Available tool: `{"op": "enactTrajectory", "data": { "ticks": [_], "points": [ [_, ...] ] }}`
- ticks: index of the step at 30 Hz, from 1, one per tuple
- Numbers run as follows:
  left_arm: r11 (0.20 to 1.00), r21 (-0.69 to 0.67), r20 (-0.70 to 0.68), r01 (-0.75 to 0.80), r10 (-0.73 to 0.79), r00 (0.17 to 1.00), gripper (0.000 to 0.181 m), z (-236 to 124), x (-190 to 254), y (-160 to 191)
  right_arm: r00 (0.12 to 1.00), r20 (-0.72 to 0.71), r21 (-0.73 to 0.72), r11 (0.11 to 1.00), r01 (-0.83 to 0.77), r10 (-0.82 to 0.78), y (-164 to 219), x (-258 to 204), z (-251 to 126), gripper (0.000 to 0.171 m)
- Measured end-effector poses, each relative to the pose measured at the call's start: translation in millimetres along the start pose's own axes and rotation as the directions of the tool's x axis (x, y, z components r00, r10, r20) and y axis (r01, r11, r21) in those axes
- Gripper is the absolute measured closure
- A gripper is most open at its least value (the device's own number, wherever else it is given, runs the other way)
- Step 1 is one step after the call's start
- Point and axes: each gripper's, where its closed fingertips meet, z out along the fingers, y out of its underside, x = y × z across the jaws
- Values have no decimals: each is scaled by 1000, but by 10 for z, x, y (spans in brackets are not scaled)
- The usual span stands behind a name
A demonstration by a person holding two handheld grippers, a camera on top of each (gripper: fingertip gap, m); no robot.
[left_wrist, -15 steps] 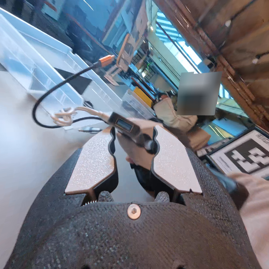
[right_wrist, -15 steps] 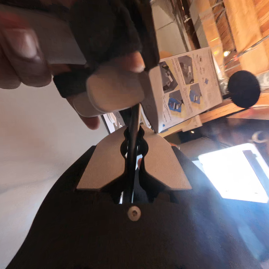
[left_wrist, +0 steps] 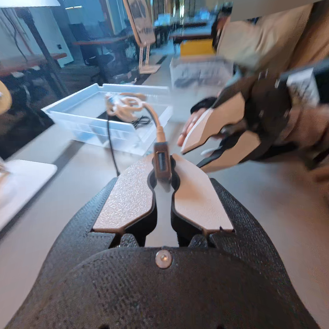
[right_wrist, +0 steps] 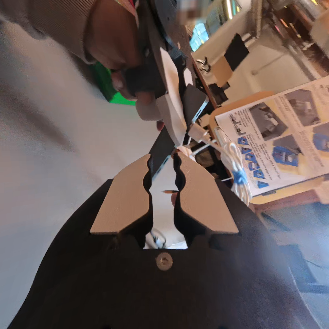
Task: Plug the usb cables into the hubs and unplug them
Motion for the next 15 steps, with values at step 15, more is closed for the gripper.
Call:
{"op": "enactTrajectory", "data": {
  "ticks": [15],
  "points": [
    [737,-278,-89,-616,618,781,170,68,411,158,983,183,-47,999,-12,21,83,-127,-30,150]
  ]
}}
